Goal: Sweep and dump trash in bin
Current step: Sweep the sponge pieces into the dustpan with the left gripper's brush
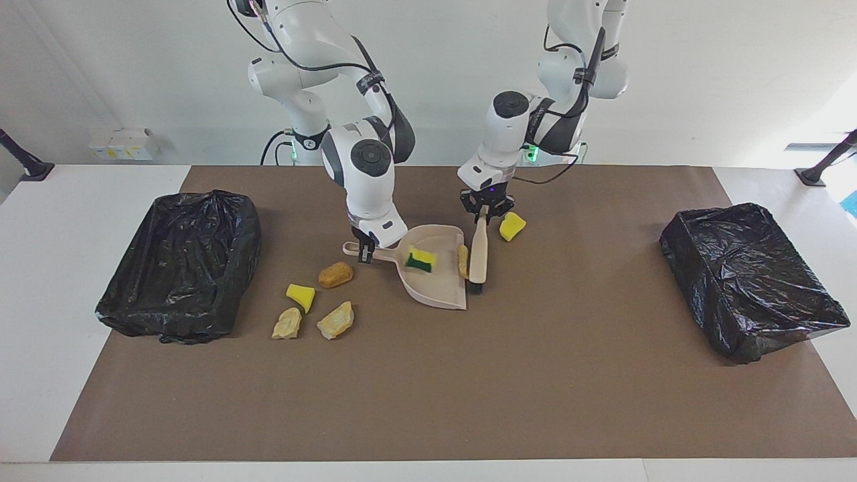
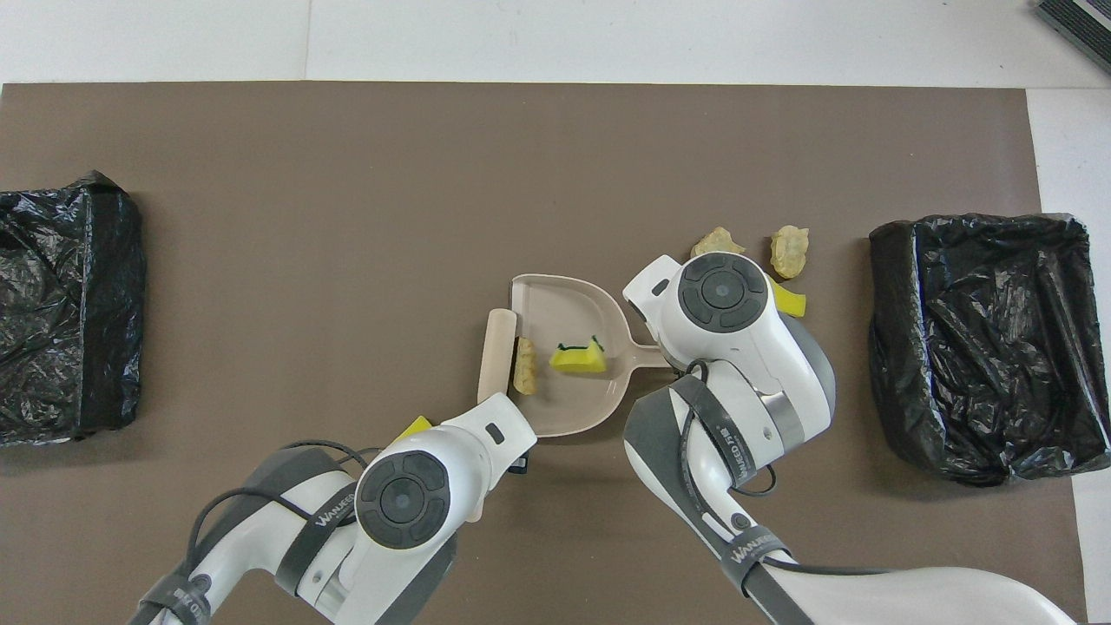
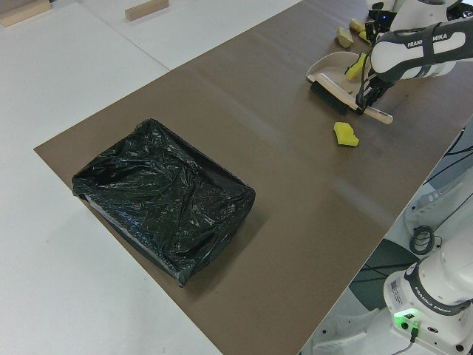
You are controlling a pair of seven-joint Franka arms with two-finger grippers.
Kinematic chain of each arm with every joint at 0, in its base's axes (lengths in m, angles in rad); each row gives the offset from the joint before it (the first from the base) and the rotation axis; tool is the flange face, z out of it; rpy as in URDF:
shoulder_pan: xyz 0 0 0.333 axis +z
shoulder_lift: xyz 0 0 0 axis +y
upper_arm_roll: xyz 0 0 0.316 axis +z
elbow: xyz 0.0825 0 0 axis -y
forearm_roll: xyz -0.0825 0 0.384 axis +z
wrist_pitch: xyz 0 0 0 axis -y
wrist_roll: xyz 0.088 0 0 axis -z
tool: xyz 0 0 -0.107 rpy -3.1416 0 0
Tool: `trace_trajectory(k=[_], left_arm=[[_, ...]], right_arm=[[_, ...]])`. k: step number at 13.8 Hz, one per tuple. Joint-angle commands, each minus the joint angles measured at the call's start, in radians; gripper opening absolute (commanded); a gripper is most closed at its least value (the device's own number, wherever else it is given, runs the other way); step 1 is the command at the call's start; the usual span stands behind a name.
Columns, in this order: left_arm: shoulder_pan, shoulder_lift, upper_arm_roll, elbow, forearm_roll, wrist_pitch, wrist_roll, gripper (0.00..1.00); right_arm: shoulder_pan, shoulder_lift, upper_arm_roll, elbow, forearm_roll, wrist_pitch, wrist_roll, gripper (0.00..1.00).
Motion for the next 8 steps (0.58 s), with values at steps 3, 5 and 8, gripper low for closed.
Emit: trace_trajectory(k=[3, 5, 8], left_arm=[[-0.02, -0.041, 0.02, 0.057, -0.015, -0.105, -0.307, 0.0], [-0.016, -0.059, 0.023, 0.077, -0.006, -0.229, -0.477, 0.0], [-0.016, -0.086, 0.021, 0.103, 0.087, -0.405, -0.724, 0.0]], right_arm=[[-0.005, -0.026, 0.006, -0.037, -0.017, 0.017, 0.015, 0.0], [-0.005, -0.026, 0.006, -0.037, -0.017, 0.017, 0.015, 0.0], [-0.007, -0.024, 0.006, -0.037, -0.017, 0.017, 0.012, 0.0]])
